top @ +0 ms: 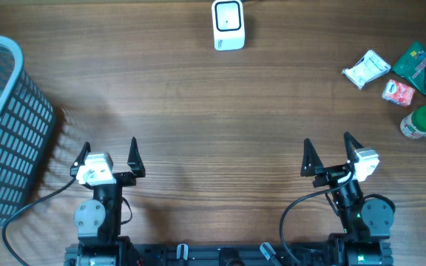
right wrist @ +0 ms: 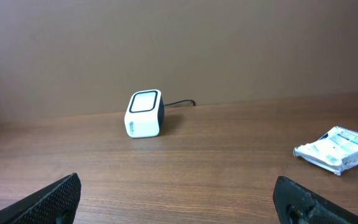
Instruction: Scan the item barcode
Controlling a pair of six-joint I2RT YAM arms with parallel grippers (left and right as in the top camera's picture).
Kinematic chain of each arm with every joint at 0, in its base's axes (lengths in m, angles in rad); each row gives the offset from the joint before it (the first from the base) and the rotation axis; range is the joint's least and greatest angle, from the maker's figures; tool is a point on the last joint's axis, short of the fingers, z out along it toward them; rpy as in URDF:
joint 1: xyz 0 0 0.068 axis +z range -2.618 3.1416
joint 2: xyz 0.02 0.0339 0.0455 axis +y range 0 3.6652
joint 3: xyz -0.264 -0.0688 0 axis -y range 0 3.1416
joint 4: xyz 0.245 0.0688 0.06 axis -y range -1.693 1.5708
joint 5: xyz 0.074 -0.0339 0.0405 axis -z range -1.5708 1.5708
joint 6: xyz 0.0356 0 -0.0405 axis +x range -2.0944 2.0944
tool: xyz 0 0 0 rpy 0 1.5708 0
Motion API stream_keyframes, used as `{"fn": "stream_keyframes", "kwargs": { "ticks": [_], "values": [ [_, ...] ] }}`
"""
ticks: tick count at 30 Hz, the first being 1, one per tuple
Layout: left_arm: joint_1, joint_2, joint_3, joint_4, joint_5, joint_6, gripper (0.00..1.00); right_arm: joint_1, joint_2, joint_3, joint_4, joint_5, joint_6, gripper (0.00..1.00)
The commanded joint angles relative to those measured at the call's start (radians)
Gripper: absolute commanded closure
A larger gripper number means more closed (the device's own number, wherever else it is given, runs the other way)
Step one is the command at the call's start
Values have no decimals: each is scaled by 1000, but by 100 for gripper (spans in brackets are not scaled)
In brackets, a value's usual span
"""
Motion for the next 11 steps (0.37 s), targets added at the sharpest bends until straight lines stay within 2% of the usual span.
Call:
{"fn": "stream_keyframes", "kwargs": {
  "ticks": [1,11],
  "values": [
    [7,-6,-5,0,5,16,0,5,-12,-1,4,14,7,0],
    [7,-6,-5,0,5,16,0,5,-12,-1,4,14,7,1]
  ]
}}
